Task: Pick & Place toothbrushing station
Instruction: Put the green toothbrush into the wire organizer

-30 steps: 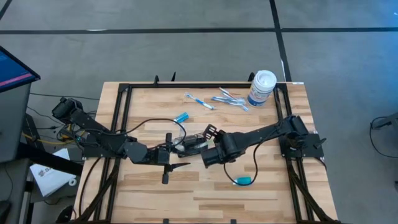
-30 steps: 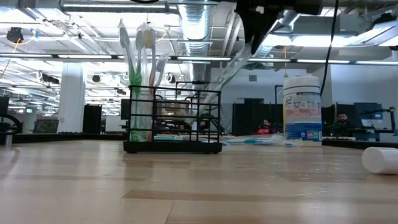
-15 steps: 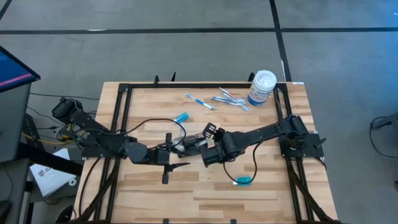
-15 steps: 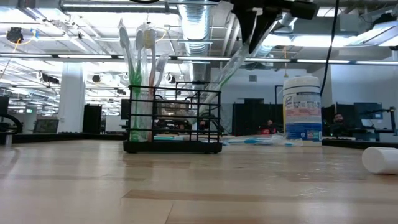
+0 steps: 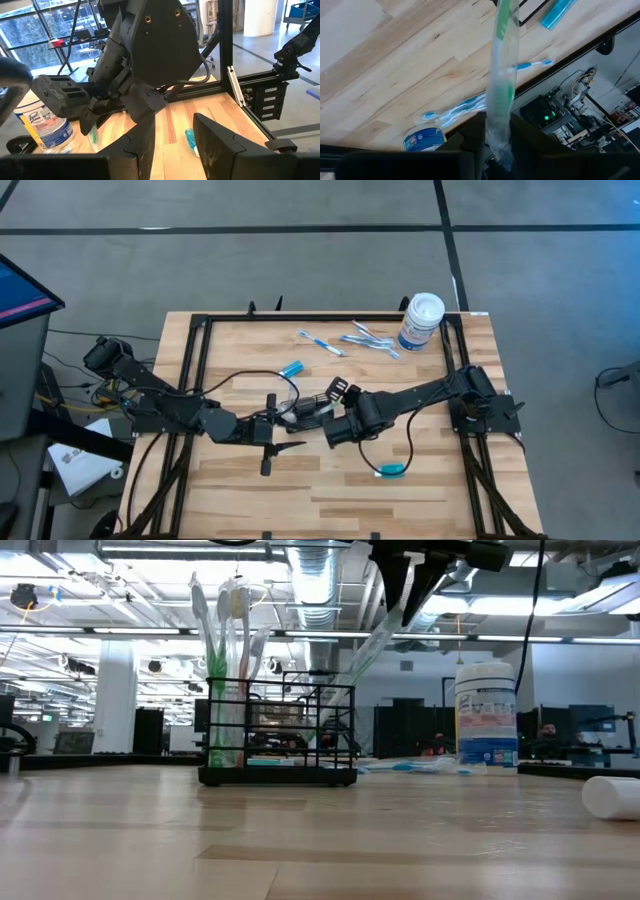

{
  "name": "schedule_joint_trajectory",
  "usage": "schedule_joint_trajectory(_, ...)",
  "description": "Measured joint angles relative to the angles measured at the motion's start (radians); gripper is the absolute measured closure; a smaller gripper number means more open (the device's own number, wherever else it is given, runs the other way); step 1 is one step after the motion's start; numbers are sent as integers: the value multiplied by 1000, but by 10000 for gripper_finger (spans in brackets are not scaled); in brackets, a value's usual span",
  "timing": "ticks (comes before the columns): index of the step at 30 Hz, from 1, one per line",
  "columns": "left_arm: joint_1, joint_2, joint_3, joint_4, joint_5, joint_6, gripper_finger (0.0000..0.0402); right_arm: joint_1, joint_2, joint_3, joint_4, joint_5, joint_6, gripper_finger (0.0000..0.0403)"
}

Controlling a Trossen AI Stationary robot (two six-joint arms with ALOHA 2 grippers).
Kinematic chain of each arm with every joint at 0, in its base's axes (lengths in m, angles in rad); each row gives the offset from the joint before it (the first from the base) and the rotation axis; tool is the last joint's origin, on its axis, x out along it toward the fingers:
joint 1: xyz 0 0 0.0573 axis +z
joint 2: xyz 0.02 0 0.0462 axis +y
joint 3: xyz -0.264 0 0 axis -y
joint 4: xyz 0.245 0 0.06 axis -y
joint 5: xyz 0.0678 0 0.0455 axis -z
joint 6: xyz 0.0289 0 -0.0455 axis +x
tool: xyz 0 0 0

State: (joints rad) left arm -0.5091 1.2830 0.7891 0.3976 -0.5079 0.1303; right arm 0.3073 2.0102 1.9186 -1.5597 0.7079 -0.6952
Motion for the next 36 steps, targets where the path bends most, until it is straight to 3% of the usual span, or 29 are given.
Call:
schedule_joint_trajectory(11,0,0,0,0,0,0,275,0,0,0,3,5,52,254)
schedule_joint_trajectory(17,0,0,0,0,0,0,275,0,-18,0,-10,35,175,238)
schedule_joint_trajectory(23,0,0,0,-2,0,0,275,-40,-103,-2,-10,-228,418,250)
schedule_joint_trajectory(27,0,0,0,-2,0,-3,275,-84,-226,-67,84,-402,483,270)
schedule_joint_trajectory(31,0,0,0,-2,0,-6,275,-128,-369,-210,251,-557,487,287)
schedule_joint_trajectory(36,0,0,0,-1,0,-6,275,-184,-561,-462,494,-646,487,295)
